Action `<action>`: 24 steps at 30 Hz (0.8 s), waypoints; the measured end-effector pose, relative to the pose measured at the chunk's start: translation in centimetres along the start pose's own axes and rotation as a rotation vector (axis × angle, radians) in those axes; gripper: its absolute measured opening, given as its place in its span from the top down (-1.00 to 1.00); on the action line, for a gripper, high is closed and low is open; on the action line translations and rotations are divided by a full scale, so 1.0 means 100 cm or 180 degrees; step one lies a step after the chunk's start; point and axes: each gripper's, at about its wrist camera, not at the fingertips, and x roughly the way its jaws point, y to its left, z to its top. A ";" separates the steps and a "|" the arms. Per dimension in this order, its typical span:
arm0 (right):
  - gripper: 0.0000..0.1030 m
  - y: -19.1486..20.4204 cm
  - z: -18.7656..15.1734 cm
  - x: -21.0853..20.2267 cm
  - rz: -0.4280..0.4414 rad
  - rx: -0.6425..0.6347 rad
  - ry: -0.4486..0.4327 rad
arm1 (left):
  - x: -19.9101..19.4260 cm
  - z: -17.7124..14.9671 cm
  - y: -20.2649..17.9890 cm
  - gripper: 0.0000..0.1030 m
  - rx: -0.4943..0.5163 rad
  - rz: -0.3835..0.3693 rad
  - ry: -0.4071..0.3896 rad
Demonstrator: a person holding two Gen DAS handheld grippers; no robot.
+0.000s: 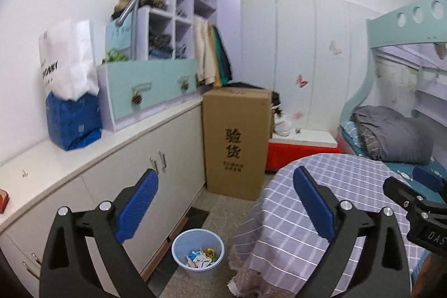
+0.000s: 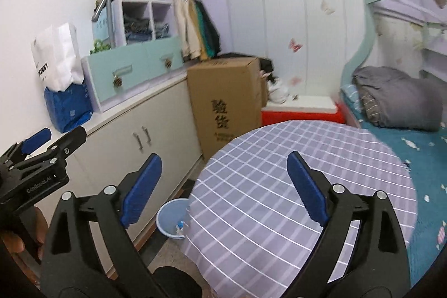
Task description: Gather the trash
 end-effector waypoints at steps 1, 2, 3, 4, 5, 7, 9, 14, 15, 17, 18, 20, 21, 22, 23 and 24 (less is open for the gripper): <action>-0.75 -0.003 -0.003 -0.010 -0.0020 0.0005 -0.0044 | -0.007 0.000 -0.005 -0.86 0.0029 -0.0008 -0.0035; -0.76 -0.005 -0.006 -0.019 -0.0052 0.0015 -0.0086 | -0.017 -0.001 -0.012 -0.87 0.0067 -0.0039 -0.0079; -0.77 -0.009 -0.009 -0.031 -0.0084 0.0029 -0.0152 | -0.025 -0.002 -0.017 -0.88 0.0091 -0.0090 -0.0102; -0.78 -0.011 -0.012 -0.039 -0.0112 0.0037 -0.0194 | -0.031 -0.002 -0.021 -0.88 0.0101 -0.0135 -0.0116; -0.79 -0.013 -0.015 -0.047 -0.0148 0.0044 -0.0230 | -0.038 -0.003 -0.025 -0.88 0.0104 -0.0172 -0.0136; -0.80 -0.019 -0.021 -0.064 -0.0198 0.0085 -0.0328 | -0.051 -0.006 -0.032 -0.89 0.0116 -0.0207 -0.0188; -0.81 -0.023 -0.027 -0.076 -0.0212 0.0124 -0.0384 | -0.060 -0.010 -0.038 -0.90 0.0129 -0.0248 -0.0237; -0.82 -0.030 -0.041 -0.100 -0.0294 0.0203 -0.0519 | -0.077 -0.021 -0.043 -0.90 0.0077 -0.0340 -0.0340; -0.82 -0.030 -0.044 -0.103 -0.0316 0.0192 -0.0540 | -0.079 -0.023 -0.044 -0.90 0.0074 -0.0361 -0.0348; -0.82 -0.028 -0.048 -0.107 -0.0375 0.0143 -0.0575 | -0.083 -0.024 -0.045 -0.90 0.0069 -0.0376 -0.0381; -0.84 -0.027 -0.050 -0.110 -0.0400 0.0110 -0.0608 | -0.084 -0.025 -0.046 -0.90 0.0060 -0.0382 -0.0394; -0.85 -0.026 -0.053 -0.113 -0.0417 0.0085 -0.0641 | -0.085 -0.026 -0.046 -0.90 0.0054 -0.0408 -0.0417; -0.86 -0.027 -0.054 -0.114 -0.0418 0.0085 -0.0652 | -0.085 -0.027 -0.047 -0.90 0.0062 -0.0406 -0.0414; -0.86 -0.027 -0.055 -0.115 -0.0426 0.0084 -0.0658 | -0.085 -0.028 -0.049 -0.90 0.0072 -0.0404 -0.0416; -0.86 -0.027 -0.055 -0.114 -0.0428 0.0080 -0.0656 | -0.086 -0.030 -0.050 -0.90 0.0087 -0.0401 -0.0421; -0.86 -0.027 -0.056 -0.114 -0.0425 0.0079 -0.0652 | -0.086 -0.031 -0.051 -0.90 0.0099 -0.0390 -0.0424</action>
